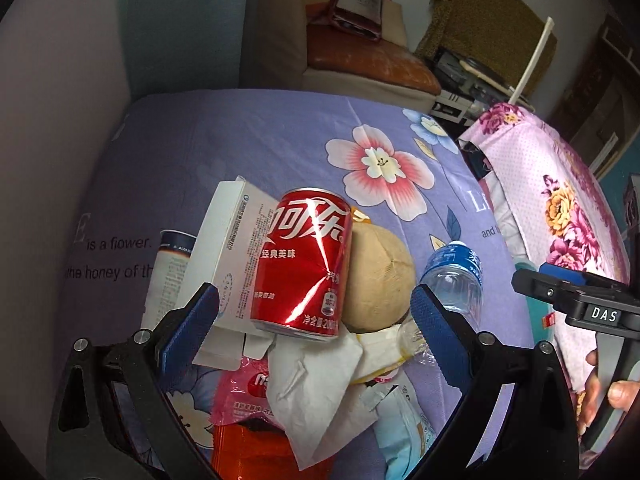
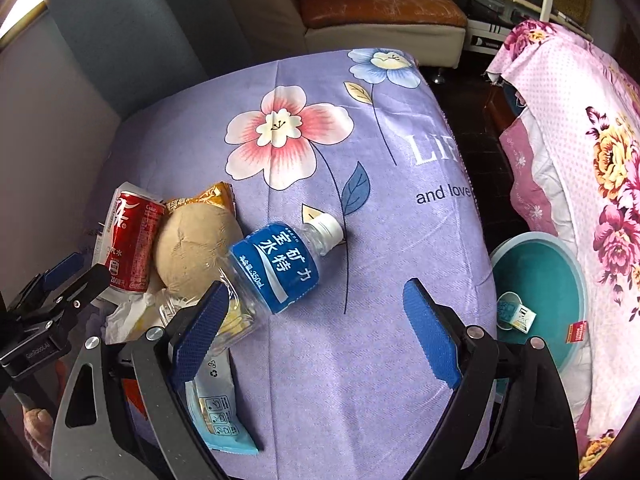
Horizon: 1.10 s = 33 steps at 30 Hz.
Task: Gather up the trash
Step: 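Return both tools to the table pile, then grasp the red cola can with the left tool while the right tool grasps the water bottle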
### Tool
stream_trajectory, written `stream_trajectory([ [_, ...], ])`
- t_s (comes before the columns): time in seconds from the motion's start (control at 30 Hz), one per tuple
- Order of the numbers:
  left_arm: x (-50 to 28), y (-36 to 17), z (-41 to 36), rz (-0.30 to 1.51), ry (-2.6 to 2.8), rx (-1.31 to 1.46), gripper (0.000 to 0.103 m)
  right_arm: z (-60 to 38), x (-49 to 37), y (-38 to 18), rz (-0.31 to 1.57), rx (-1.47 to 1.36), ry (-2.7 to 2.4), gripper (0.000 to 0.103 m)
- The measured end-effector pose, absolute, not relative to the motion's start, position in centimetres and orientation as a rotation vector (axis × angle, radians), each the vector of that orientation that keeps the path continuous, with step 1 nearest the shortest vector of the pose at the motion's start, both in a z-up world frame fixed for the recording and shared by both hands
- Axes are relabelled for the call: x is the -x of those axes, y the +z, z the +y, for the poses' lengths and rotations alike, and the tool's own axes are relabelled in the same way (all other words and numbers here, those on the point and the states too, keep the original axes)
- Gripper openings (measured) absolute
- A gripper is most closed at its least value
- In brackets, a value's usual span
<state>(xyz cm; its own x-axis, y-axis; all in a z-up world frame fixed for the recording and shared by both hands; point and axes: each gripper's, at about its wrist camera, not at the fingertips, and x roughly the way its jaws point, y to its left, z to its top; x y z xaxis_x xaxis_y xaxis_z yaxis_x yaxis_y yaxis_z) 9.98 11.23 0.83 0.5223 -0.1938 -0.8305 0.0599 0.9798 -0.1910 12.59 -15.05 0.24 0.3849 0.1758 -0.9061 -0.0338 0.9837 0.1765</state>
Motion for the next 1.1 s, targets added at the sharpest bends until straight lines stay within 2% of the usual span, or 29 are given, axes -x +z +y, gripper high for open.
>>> stream_trajectory([
  [0.2, -10.5, 0.3, 12.7, 1.000, -0.153, 0.159, 0.096, -12.8, -14.6, -1.1, 1.210, -0.130, 0.136, 0.085],
  [0.3, -10.8, 0.3, 12.4, 0.991, -0.163, 0.140, 0.089, -12.2, -15.0, -2.0, 1.232, -0.129, 0.135, 0.085],
  [0.47, -11.4, -0.4, 11.5, 1.004, -0.204, 0.097, 0.070, -12.1, -14.9, -3.5, 1.273, -0.152, 0.148, 0.085],
  [0.57, -11.7, -1.4, 11.3, 1.030, -0.224, 0.104, 0.063, -12.1, -14.6, -4.6, 1.302, -0.174, 0.167, 0.085],
  [1.1, -13.3, -4.1, 10.7, 1.092, -0.236, 0.147, 0.063, -13.7, -12.8, -6.7, 1.329, -0.172, 0.195, 0.085],
])
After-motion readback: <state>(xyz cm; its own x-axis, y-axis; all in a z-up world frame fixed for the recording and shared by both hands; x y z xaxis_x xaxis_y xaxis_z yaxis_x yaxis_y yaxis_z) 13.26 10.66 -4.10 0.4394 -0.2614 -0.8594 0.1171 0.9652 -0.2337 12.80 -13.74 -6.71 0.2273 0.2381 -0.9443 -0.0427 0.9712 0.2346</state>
